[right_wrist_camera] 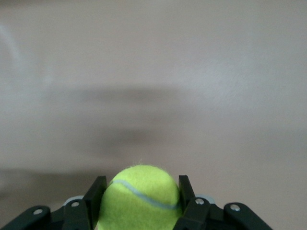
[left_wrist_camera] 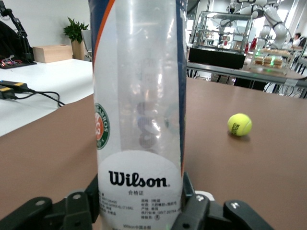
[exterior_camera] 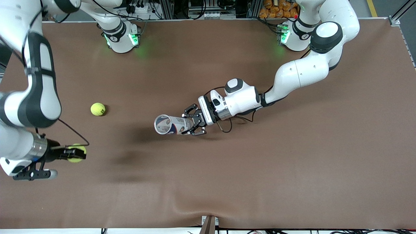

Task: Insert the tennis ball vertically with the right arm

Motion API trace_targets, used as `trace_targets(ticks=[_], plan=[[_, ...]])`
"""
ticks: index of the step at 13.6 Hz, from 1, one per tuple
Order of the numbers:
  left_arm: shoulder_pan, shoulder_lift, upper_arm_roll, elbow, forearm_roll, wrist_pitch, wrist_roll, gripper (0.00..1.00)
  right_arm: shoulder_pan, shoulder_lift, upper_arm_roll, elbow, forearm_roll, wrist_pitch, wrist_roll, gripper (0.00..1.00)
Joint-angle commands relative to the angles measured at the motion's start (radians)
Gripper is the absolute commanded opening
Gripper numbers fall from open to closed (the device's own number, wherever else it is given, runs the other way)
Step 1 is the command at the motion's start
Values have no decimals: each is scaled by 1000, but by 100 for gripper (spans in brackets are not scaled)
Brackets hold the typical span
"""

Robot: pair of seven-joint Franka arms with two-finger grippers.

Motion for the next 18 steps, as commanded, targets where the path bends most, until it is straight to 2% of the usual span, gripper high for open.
trace_targets(ticks=[1, 5, 13, 18], plan=[[8, 62, -43, 31, 48, -26, -17, 65, 26, -68, 0, -34, 22, -46, 108, 0], [-2, 113, -41, 24, 57, -25, -15, 65, -45, -120, -5, -32, 23, -129, 116, 0], [1, 147, -35, 31, 184, -16, -12, 65, -48, -121, -8, -43, 22, -146, 277, 0], [64, 102, -41, 35, 180, -101, -18, 69, -48, -119, -5, -51, 23, -147, 303, 0]])
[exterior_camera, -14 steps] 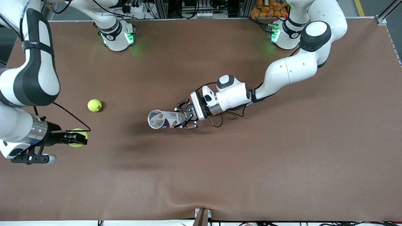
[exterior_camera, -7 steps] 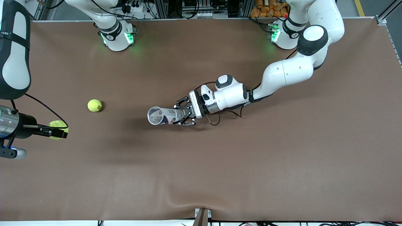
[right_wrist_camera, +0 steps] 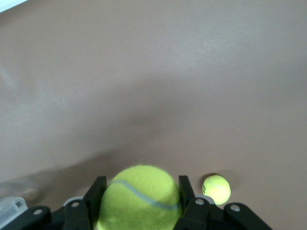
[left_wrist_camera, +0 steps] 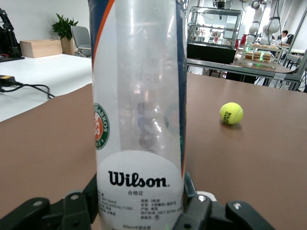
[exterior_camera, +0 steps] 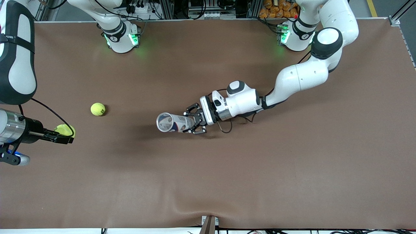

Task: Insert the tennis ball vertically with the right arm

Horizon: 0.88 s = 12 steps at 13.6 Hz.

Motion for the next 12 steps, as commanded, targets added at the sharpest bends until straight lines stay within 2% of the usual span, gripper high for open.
trace_targets(ticks=[1, 12], plan=[[7, 28, -31, 45, 41, -50, -2, 70, 0, -20, 3, -21, 21, -3, 21, 0], [-37, 28, -34, 81, -77, -54, -13, 68, -6, -20, 3, -23, 24, -3, 17, 0]])
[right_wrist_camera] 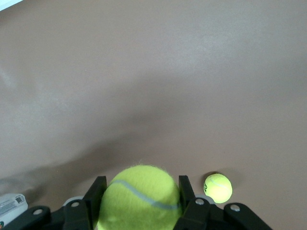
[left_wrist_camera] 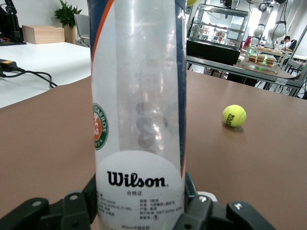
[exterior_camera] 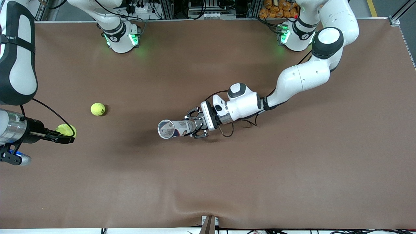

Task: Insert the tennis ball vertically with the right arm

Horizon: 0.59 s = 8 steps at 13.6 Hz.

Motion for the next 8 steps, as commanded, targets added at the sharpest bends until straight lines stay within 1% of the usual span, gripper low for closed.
trace_targets(ticks=[1, 5, 6, 8], plan=[[-15, 28, -25, 44, -1, -18, -2, 68, -5, -20, 3, -19, 19, -3, 11, 0], [-3, 28, -31, 44, -4, -18, -4, 67, -5, -20, 3, -22, 19, -7, 11, 0], [-15, 30, -29, 59, -21, -18, -2, 67, -5, -20, 3, -22, 19, -7, 11, 0], [-55, 39, -32, 131, 11, -18, 8, 67, -5, -20, 3, -22, 19, -7, 11, 0]])
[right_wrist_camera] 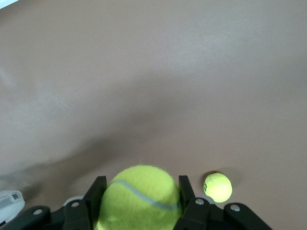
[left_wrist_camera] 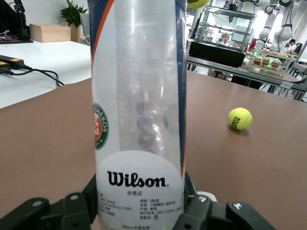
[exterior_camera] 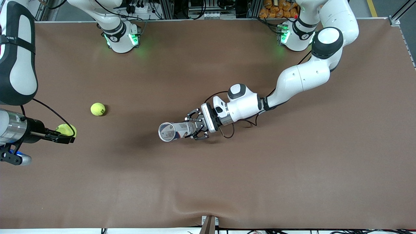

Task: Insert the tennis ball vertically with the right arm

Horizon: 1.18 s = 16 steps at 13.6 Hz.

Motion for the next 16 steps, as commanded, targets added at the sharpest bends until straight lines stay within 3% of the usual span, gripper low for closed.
trace_targets(ticks=[1, 5, 10, 16], plan=[[-48, 40, -31, 108, 72, -18, 8, 67, -6, -20, 3, -19, 19, -6, 11, 0], [-30, 74, -66, 111, 183, -18, 33, 68, -5, -20, 3, -19, 19, -6, 11, 0], [-19, 103, -104, 113, 167, -18, 131, 68, -5, -20, 3, -19, 19, -6, 11, 0], [-23, 211, -212, 128, 164, -18, 305, 67, -5, -20, 3, -19, 19, -6, 12, 0]])
